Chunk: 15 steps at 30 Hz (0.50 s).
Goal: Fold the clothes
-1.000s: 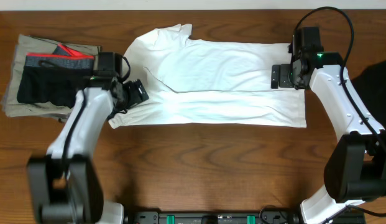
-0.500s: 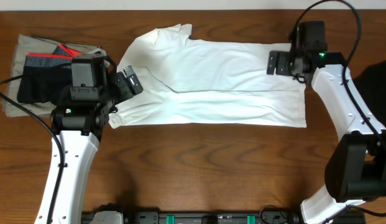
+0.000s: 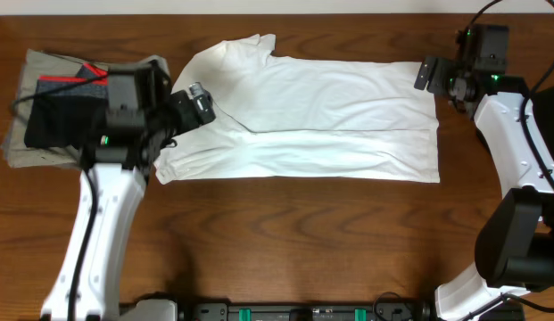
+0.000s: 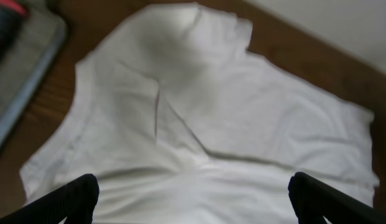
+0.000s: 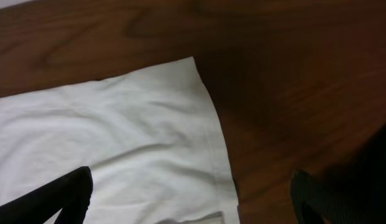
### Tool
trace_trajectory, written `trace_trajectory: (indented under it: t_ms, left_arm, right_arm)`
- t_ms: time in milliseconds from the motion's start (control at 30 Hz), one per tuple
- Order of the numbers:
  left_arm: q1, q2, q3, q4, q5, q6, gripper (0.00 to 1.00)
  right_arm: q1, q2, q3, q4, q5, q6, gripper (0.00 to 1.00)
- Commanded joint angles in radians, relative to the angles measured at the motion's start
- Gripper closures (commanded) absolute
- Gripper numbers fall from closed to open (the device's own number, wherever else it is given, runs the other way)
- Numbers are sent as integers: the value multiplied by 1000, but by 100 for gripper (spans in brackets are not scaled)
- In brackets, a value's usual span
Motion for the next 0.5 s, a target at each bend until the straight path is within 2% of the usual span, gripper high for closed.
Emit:
trace_trajectory:
  t_ms: [0,233,467]
  left_arm:
    - [-6,93,152,-48,60,89,1]
    - [-14,335,529,-141,57,165,1]
    - [-44,584,732,-92,56,229,1]
  right_arm:
    - [-6,-16,63,8,-34,-23,1]
    - [-6,0,183,13,-57,-26,1]
    - [-5,57,224,38,-96,14,1]
